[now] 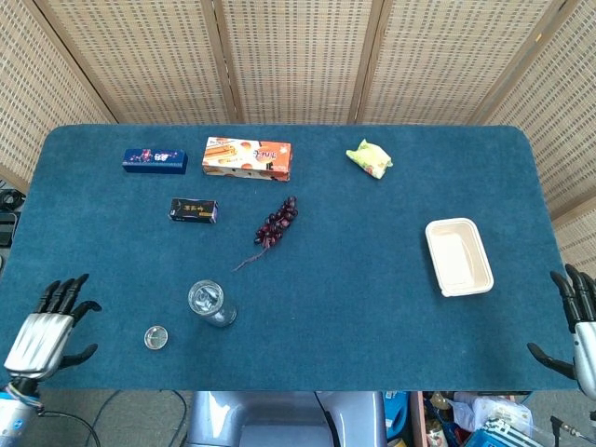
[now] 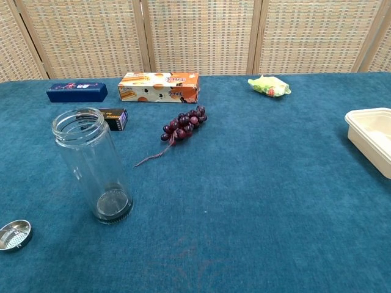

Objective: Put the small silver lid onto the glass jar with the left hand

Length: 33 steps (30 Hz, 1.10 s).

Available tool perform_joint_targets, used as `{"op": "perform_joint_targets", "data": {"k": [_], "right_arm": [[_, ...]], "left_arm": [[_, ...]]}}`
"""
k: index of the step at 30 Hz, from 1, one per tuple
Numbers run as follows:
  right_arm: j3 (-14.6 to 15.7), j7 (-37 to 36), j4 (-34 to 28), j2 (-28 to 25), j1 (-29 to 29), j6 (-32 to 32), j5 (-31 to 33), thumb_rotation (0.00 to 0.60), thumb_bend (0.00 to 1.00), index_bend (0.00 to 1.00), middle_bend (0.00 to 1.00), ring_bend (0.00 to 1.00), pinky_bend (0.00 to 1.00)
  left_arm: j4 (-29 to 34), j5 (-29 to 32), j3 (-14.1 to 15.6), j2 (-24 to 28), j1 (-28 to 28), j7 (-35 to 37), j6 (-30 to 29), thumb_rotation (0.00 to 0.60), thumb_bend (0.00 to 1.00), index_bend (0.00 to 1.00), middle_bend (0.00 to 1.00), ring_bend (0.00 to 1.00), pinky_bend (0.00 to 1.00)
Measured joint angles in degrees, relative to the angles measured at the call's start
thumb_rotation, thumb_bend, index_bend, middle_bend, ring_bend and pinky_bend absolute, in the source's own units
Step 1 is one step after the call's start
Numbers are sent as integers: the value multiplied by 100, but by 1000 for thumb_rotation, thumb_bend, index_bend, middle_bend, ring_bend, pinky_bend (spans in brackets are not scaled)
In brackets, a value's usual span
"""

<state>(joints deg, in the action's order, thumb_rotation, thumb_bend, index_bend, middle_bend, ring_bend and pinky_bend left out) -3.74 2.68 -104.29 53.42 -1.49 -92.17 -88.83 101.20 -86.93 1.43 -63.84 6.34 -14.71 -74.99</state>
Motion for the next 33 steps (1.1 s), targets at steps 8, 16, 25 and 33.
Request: {"op": "perform_joint_targets", "data": {"k": [8, 16, 25, 33], "right_arm": [[-18, -285, 34, -86, 15, 65, 77, 600, 0, 0, 0, 0, 0], [-31, -447, 73, -137, 54, 183, 168, 600, 0, 0, 0, 0, 0], [-13, -509, 68, -160, 67, 225, 160, 600, 0, 0, 0, 0, 0], [-7, -526, 68, -162, 77, 254, 175, 600, 0, 0, 0, 0, 0]], "left_arm": [[-834, 316, 0, -1057, 527, -226, 961, 600, 230, 414, 0, 0, 0], [-1081, 598, -28, -1479, 724, -533, 1208, 600, 290, 461, 0, 0, 0], [-1333, 526, 33, -1677, 789, -363, 1182, 600, 363, 495, 0, 0, 0], [-1398, 399, 108, -1758, 849, -235, 1102, 600, 387, 504, 0, 0, 0]]}}
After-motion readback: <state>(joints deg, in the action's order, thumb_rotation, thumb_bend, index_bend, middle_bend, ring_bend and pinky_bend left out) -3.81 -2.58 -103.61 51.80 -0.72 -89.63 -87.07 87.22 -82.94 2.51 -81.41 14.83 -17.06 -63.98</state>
